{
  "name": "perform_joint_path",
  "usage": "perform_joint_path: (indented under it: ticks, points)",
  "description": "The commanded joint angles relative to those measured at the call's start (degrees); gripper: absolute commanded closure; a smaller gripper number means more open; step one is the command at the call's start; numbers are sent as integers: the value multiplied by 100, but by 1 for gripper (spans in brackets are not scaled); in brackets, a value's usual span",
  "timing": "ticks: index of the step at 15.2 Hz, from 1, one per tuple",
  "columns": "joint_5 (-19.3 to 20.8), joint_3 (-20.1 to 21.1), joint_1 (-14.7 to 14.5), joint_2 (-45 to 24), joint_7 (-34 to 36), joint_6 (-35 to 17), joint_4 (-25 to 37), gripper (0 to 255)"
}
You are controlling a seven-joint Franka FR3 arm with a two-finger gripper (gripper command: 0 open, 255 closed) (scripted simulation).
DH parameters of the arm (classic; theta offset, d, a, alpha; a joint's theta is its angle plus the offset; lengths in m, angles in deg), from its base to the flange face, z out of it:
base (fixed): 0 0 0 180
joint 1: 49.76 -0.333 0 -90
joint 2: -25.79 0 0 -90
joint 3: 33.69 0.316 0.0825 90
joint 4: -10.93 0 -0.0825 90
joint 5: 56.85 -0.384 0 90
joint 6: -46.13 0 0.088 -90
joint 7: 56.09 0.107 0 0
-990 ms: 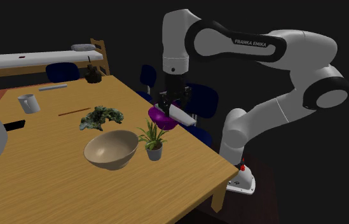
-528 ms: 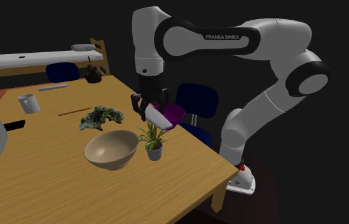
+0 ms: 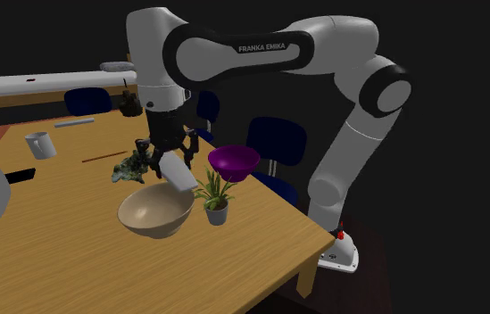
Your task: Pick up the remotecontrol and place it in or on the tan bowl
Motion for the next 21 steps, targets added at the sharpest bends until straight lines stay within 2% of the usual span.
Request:
perform_joint_path:
  ticks: [1, 2, 3, 16, 21]
  points:
    - [339, 332, 102, -596, 338, -9, 500, 255]
    - [566, 508, 123, -935, 537, -4, 763, 255]
    - [999, 793, 112, -1527, 886, 40, 1217, 255]
    - [897, 713, 57, -1399, 813, -978, 113, 255]
    - [899, 715, 56, -1402, 815, -1034, 59, 255]
